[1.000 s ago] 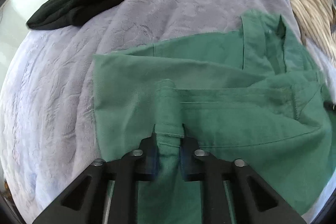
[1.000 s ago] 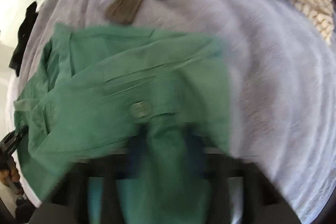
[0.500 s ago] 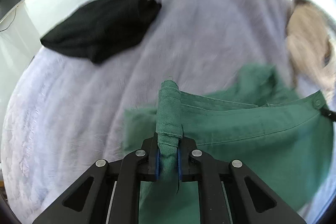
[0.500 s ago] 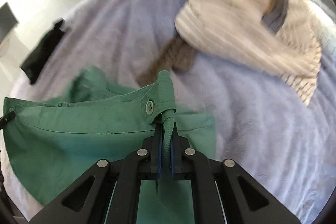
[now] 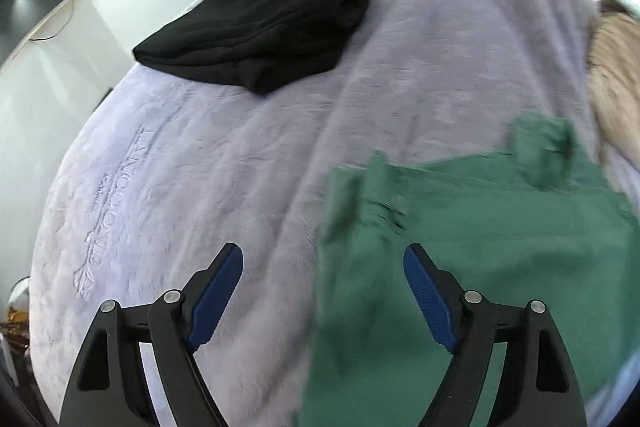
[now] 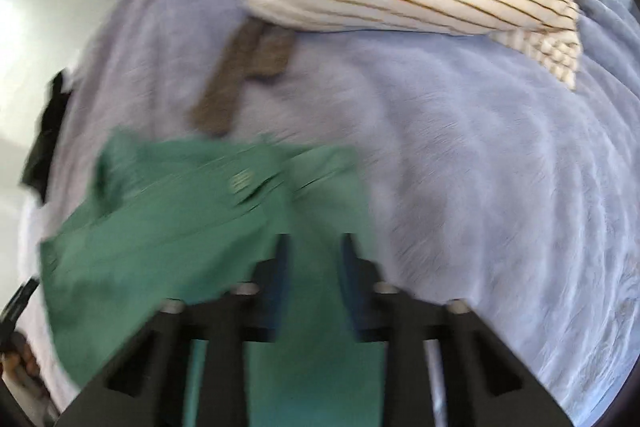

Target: Fold large clothes

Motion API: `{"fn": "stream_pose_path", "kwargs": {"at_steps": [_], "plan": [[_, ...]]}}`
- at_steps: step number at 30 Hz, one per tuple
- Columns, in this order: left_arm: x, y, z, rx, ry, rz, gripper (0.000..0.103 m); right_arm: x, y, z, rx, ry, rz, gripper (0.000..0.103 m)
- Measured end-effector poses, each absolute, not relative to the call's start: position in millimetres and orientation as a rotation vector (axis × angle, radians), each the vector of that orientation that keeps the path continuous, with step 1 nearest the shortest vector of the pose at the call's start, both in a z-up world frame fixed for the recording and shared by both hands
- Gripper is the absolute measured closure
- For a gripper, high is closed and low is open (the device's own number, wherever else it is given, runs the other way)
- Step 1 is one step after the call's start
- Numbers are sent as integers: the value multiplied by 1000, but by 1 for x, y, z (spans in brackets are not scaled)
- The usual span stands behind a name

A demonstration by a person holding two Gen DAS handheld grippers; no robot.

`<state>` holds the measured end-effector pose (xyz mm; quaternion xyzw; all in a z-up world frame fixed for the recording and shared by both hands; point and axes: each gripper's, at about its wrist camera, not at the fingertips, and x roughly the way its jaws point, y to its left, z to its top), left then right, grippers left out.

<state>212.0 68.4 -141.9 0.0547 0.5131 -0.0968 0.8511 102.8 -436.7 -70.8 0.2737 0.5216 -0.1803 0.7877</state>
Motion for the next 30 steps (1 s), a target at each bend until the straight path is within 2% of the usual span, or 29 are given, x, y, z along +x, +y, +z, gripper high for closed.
{"fn": "stream_pose_path", "kwargs": {"at_steps": [5,8,11,15,17,21,22,23,26,30], "plan": [[168,33,-149,83,1136,-350,20,99,-347,-64,575,1146,-112,82],[146,11,-177,150,1187,-372,33,105,-301,-89,578,1218,2,82],[131,7,-208,230,1228,-347,35,106,-271,-121,537,1291,23,85],[126,38,-207,225,1226,-330,38,90,-291,-121,486,1283,-30,90],[129,55,-201,217,1226,-305,48,71,-313,-115,458,1283,-105,91],[132,91,-200,193,1246,-211,48,22,-383,-116,491,1314,-352,91],[131,98,-205,168,1260,-212,47,13,-394,-118,524,1311,-383,93],[132,105,-213,124,1281,-214,47,2,-407,-124,582,1300,-397,103],[132,114,-230,36,1315,-202,44,-10,-418,-146,699,1291,-392,103],[125,114,-212,81,1311,-174,44,-2,-406,-140,618,1308,-445,102]]}}
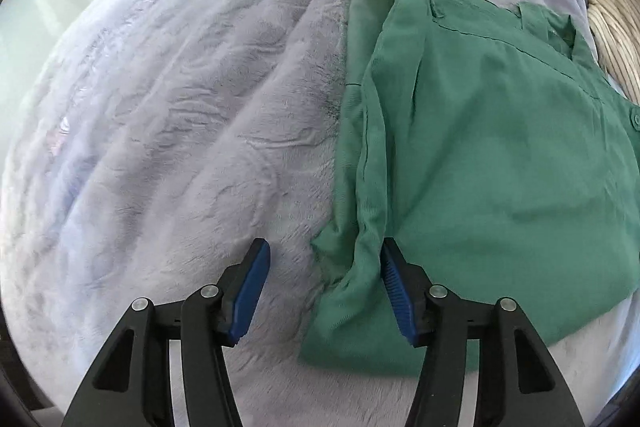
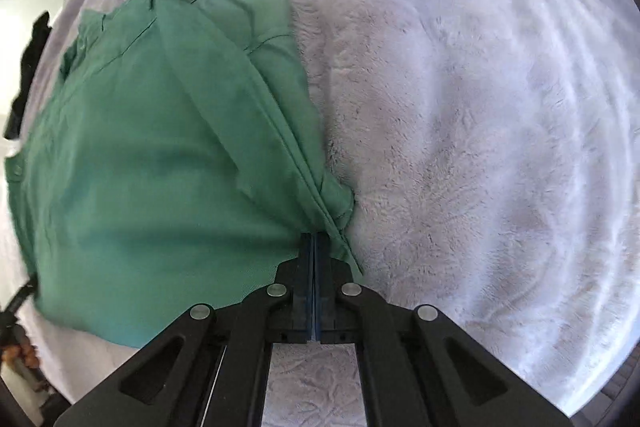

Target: Fold large clothes

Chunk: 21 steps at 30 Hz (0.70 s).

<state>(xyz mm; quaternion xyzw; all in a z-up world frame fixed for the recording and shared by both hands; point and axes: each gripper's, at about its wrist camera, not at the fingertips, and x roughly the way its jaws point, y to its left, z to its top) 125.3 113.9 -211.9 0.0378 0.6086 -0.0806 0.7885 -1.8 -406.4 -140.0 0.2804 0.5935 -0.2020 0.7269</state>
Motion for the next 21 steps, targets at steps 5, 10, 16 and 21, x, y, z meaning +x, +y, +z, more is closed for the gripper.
{"fn": "stream_pose_path", "kwargs": {"at_steps": [5,10,16,21], "plan": [[111,130,-172,32,1255,-166,48,-7,-384,-101,642,1261,-403,100],[101,124,-174,50,1253,-169,48,29,-308,-77,619,1202,-179,100],[96,136,-213,23,1316,-183,45,87,-233,-130,583,1299,-65,100],[76,156,-205,45,1343,-157,45,92,-242,-139,607,1346,-97,100]]}}
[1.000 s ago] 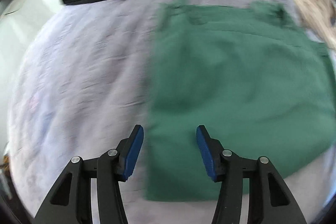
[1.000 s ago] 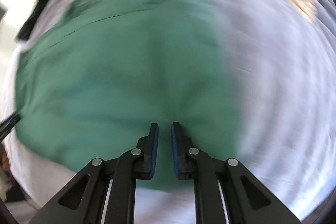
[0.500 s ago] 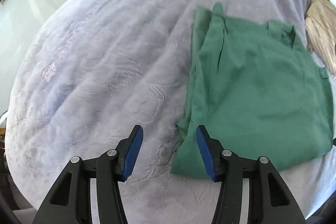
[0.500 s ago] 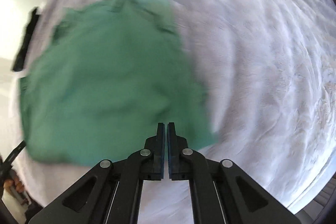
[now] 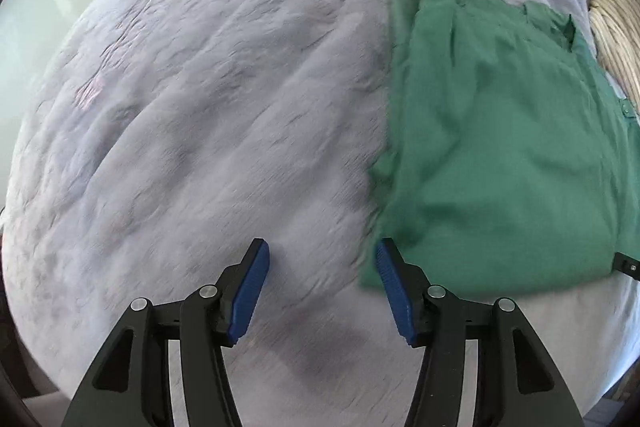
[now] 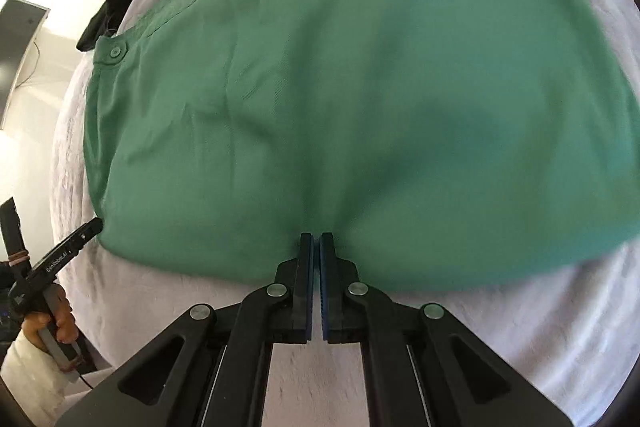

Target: Fold large clothes

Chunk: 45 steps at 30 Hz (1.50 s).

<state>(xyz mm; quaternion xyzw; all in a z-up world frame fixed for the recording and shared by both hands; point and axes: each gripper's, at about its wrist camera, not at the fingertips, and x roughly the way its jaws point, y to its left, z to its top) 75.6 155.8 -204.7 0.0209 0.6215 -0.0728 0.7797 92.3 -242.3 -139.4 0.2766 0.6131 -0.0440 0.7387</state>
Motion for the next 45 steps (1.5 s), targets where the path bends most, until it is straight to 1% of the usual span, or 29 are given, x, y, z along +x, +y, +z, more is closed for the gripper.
{"fn": "stream_pose_path", "kwargs": {"at_steps": [4,10,12,13,14,15,16,23,24,25,26,27,28,33,34,36,37,38,45], "plan": [[61,171,-199,12,1381,-136,45,76,-229,-127,595,1396,-107,100],[23,166,-182,29,1400,-145,45,41,-201,-118,650,1445,-112,99],[12,165,-174,52,1401,-143,45,26,-188,-114,678,1456,-105,95],[6,163,-171,70,1399,-140,45,16,-185,-110,687,1458,-103,83],[2,162,-169,86,1399,-139,33,13,-179,-108,696,1464,-102,59],[-3,161,-166,98,1396,-140,14,12,-174,-106,705,1465,-104,34],[-7,160,-163,97,1385,-144,11,10,-168,-103,716,1456,-105,30],[-26,160,-152,82,1397,-180,11,8,-144,-95,742,1469,-95,30],[-28,160,-149,80,1395,-188,9,9,-142,-94,744,1471,-98,30],[-33,160,-147,79,1393,-193,3,9,-141,-93,745,1471,-102,30],[-33,159,-145,80,1386,-194,0,10,-140,-92,746,1470,-105,27],[-35,159,-142,83,1376,-201,0,11,-138,-91,748,1468,-109,23],[-21,160,-143,86,1377,-208,0,11,-137,-90,750,1466,-112,23],[-16,158,-138,94,1384,-224,0,16,-127,-86,758,1456,-103,23],[-11,161,-144,97,1385,-223,0,17,-125,-86,761,1454,-101,23],[-11,161,-143,103,1389,-230,0,18,-120,-84,772,1438,-96,13],[-8,161,-144,105,1388,-233,0,19,-118,-83,777,1426,-93,2],[-8,162,-144,109,1388,-235,0,19,-116,-82,782,1414,-88,0],[0,162,-149,130,1387,-252,0,23,-103,-83,822,1413,-50,0]]}}
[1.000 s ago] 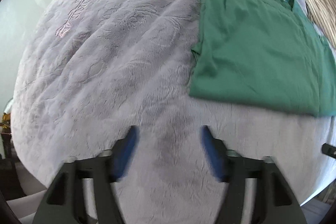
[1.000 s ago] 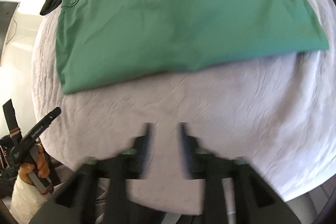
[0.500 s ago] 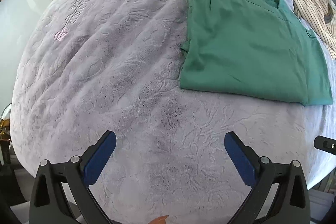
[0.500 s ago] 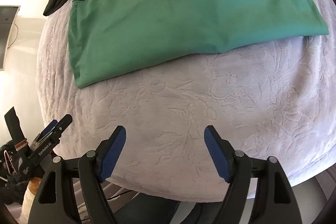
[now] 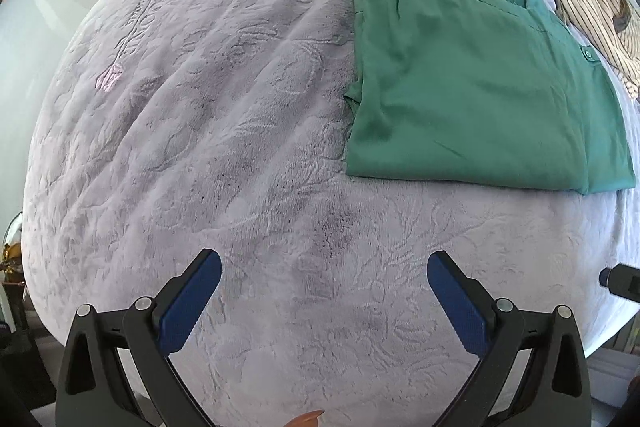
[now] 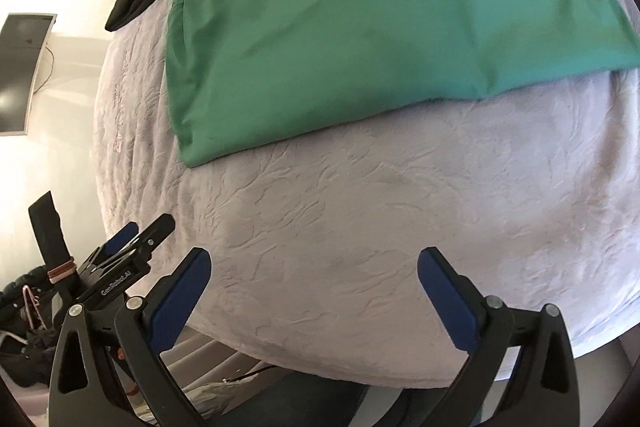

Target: Fold large clothes

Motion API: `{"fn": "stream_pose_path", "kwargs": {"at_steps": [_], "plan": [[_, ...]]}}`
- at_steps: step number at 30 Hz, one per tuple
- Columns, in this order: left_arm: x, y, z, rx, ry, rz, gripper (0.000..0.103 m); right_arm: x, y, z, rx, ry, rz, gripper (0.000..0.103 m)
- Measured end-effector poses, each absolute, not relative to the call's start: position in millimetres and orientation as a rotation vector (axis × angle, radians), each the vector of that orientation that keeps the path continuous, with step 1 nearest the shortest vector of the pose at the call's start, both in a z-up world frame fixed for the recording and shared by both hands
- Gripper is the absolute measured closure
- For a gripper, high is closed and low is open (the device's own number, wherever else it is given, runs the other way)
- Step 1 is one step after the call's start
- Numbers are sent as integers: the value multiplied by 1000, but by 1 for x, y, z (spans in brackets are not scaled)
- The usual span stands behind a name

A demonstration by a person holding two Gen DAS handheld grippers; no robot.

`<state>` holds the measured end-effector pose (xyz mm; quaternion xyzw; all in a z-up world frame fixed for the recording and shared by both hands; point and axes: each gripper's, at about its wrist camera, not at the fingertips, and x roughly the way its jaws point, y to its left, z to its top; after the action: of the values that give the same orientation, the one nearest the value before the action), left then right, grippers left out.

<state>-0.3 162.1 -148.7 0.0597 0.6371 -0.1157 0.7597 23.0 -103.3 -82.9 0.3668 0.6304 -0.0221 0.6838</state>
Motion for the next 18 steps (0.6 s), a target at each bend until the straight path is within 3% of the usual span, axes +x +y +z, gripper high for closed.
{"fn": "stream_pose_path", "kwargs": {"at_steps": [18], "plan": [[24,174,-181,54,1433,-299,0,-4,-96,-129,1136,1432,-125,0]]}}
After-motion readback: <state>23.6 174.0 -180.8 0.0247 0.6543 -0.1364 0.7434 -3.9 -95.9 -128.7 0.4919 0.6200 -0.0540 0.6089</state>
